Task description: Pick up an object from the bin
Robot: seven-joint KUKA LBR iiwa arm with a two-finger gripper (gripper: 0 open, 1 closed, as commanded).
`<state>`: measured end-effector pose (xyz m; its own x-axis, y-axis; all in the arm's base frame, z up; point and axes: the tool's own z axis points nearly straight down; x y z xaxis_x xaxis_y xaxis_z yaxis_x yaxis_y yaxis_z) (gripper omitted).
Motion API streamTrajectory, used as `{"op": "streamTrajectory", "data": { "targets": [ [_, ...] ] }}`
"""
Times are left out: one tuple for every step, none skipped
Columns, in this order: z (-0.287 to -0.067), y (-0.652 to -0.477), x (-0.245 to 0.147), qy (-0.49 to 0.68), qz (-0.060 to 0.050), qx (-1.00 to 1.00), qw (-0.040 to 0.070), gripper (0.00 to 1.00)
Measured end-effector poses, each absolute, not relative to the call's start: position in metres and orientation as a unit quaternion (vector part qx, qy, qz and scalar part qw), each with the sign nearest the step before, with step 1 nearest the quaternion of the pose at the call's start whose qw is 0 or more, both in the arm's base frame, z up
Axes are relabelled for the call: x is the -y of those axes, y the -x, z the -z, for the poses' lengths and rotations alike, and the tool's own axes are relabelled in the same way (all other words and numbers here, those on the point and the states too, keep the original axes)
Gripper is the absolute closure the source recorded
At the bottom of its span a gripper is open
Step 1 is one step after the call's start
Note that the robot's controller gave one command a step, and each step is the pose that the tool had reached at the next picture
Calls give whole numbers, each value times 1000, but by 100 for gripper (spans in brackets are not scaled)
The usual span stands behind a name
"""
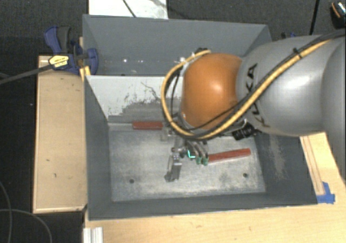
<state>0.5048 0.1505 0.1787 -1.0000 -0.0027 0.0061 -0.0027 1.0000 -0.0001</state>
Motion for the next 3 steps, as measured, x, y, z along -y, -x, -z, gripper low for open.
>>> {"op": "streamTrajectory", "data": {
  "targets": [
    [-162, -562, -105, 19, -1, 1000, -2, 0],
    [-89, -587, -38, 29, -2, 1000, 2, 0],
    [-70, -563, -38, 32, 1, 999, 0, 0]
  ]
}}
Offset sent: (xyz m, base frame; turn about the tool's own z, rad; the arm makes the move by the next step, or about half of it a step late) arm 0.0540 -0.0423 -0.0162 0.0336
